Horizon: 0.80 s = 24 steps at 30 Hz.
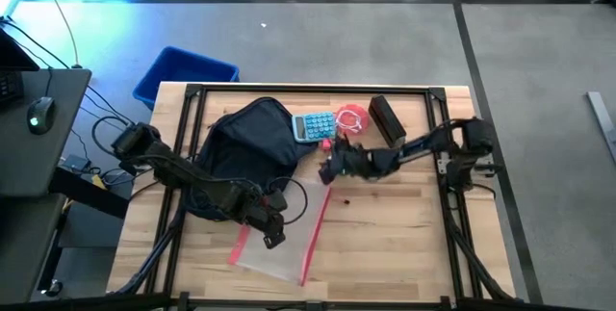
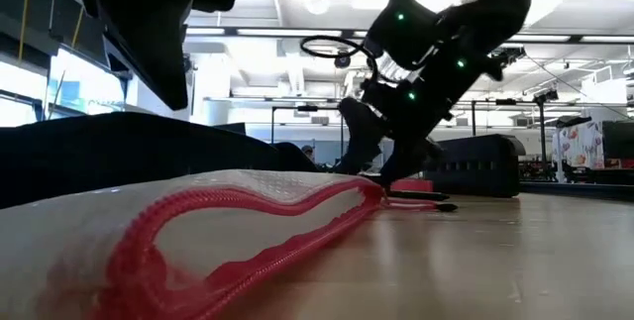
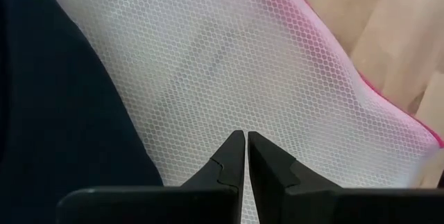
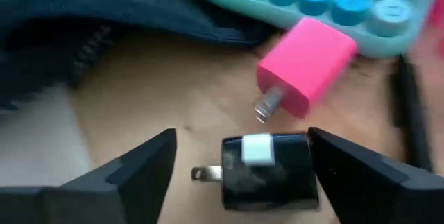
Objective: Unpack backpack
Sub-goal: Remove the black charger adapter from the transparent pink zip bag, then put the black pen into the transparent pink zip bag
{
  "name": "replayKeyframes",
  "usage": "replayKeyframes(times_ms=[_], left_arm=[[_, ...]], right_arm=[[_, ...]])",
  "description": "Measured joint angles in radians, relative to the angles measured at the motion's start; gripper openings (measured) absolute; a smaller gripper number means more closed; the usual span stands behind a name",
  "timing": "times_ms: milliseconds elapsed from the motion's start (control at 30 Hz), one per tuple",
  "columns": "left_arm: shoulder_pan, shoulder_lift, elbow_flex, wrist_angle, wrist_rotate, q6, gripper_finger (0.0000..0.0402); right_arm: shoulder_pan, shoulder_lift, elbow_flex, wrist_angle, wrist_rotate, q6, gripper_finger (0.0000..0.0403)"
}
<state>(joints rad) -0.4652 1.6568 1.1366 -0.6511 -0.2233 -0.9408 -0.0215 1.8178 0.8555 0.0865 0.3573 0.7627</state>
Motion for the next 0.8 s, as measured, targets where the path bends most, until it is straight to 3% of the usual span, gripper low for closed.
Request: replayKeyframes(times_ms=[67, 133, 300, 467, 633, 700, 800], left_arm=[[0.0, -0.001, 0.0, 0.0, 0.0, 0.0, 0.0], [0.0, 0.0, 0.0, 0.002, -0.002, 0.0, 0.0], [0.002, -0.001, 0.0, 0.006, -0.007, -0.04, 0.0], [0.003, -0.005, 0.0, 0.047, 0.004, -0.08, 0.0], [0.003, 0.003, 0.002, 0.205, 0.009, 0.033, 0.0], [0.004, 0.016, 0.002, 0.236, 0.007, 0.103, 0.0], [0.02, 0.046, 0.002, 0.27, 0.005, 0.15, 0.0]], right_arm=[[-0.032, -0.018, 0.001, -0.008, -0.08, -0.002, 0.033], [-0.037, -0.047, 0.001, -0.045, -0.096, -0.015, 0.0337], [0.038, -0.211, 0.001, -0.165, 0.025, -0.073, 0.0332], [0.166, -0.452, 0.002, -0.355, 0.117, -0.125, 0.0314], [0.273, -0.654, 0.0, -0.521, 0.008, -0.109, 0.0307], [0.327, -0.698, -0.008, -0.562, -0.044, -0.114, 0.0306], [0.43, -0.722, -0.04, -0.602, -0.036, -0.046, 0.0306]])
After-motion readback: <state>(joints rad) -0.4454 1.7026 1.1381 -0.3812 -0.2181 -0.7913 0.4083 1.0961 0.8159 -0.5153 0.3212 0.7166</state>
